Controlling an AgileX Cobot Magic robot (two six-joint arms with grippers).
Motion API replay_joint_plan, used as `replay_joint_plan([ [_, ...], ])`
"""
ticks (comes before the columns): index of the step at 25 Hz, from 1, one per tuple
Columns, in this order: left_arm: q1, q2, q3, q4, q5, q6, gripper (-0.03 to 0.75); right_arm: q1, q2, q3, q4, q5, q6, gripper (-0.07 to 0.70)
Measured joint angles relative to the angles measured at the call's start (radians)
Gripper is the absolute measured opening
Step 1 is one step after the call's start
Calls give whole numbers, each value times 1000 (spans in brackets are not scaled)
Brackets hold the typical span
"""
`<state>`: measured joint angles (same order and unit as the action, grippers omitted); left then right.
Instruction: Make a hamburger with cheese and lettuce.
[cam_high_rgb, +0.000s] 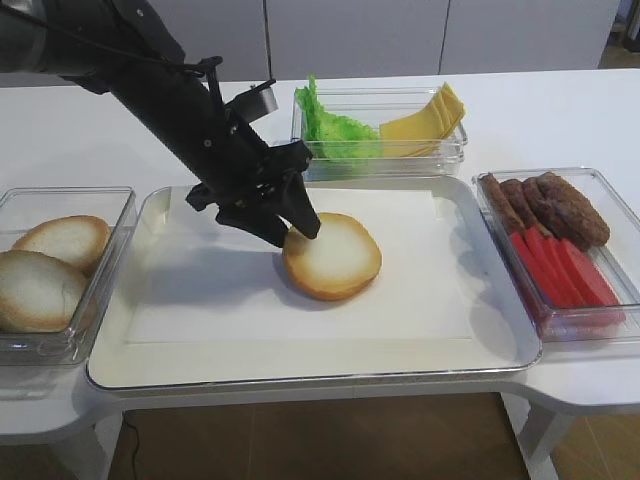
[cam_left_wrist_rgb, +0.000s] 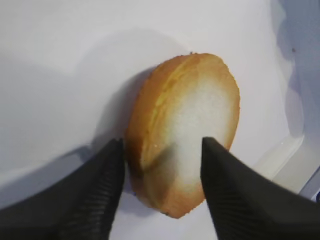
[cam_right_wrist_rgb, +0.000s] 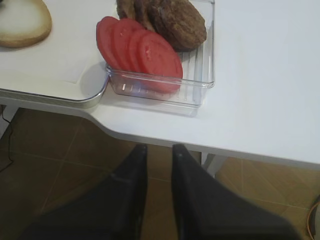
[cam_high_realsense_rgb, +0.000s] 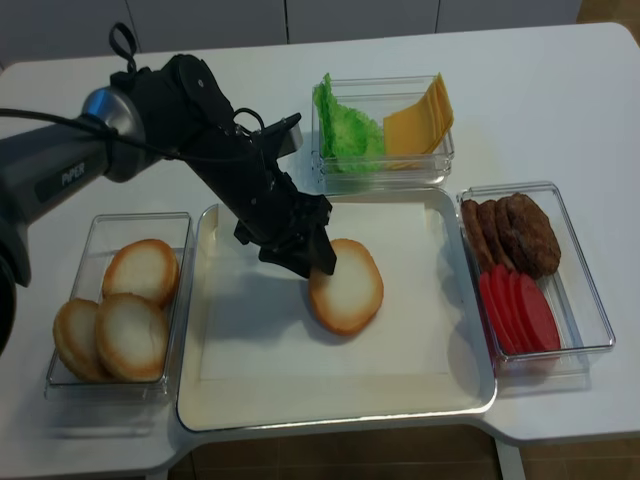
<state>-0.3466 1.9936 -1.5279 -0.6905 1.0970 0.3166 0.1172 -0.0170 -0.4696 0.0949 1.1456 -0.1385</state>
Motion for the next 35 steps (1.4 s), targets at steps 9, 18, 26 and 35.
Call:
replay_joint_plan([
  [9,0,-18,-13,2,8,0,476,0,0,0,0,0,0,135],
  [18,0,-162,-39,238,34,-78,477,0,0,0,0,0,0,135],
  [26,0,-299,-39,633,131,-224,477,0,0,0,0,0,0,135],
  [35,113,-420,-39,699,141,-267,477,0,0,0,0,0,0,135],
])
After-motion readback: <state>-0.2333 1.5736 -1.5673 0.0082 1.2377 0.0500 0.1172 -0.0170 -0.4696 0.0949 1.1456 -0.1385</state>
